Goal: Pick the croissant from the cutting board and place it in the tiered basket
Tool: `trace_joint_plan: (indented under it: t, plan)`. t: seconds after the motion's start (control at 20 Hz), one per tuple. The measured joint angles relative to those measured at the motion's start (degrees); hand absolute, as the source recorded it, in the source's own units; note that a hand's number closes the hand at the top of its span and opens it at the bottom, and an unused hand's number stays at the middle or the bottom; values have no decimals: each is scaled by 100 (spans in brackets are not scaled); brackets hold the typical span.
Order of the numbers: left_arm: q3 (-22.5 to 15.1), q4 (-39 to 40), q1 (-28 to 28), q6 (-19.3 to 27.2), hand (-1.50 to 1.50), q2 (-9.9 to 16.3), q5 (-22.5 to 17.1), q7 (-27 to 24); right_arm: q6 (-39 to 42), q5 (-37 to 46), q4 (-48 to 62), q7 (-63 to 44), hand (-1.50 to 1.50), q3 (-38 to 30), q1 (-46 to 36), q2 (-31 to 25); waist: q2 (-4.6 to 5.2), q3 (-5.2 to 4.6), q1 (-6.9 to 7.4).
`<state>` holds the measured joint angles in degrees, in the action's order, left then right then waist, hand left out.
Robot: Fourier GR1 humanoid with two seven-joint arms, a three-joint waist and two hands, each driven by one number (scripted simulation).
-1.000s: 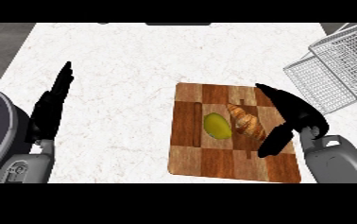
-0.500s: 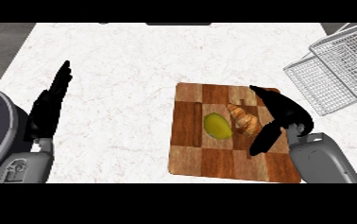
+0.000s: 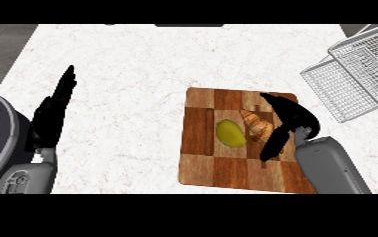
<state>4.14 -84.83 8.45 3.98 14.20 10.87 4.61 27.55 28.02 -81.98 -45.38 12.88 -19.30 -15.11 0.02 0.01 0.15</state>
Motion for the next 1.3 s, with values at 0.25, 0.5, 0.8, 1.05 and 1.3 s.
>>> trace_joint_plan:
  t: [0.25, 0.5, 0.8, 1.05, 1.3]
  plan:
    - [123, 90, 86, -69, 0, -11, 44, -21, -18, 252, 390, 245, -150, -76, -46, 254, -1, 0, -2]
    - [130, 28, 25, -60, 0, -100, 144, -28, 91, 360, 710, 384, 150, -172, -81, 447, -4, -3, -1]
    - [152, 116, 100, -103, 0, -99, 152, -81, 260, 782, 907, 1007, 150, 272, -181, 255, -42, -50, -6]
    - [248, 12, -30, -233, 0, -52, 78, -89, 244, 778, 622, 1132, 150, 143, 12, 358, -36, -33, -15]
    - [246, -99, -159, -262, 0, -95, 99, -103, 229, 651, 164, 1227, 150, 34, 324, 484, -20, -12, -21]
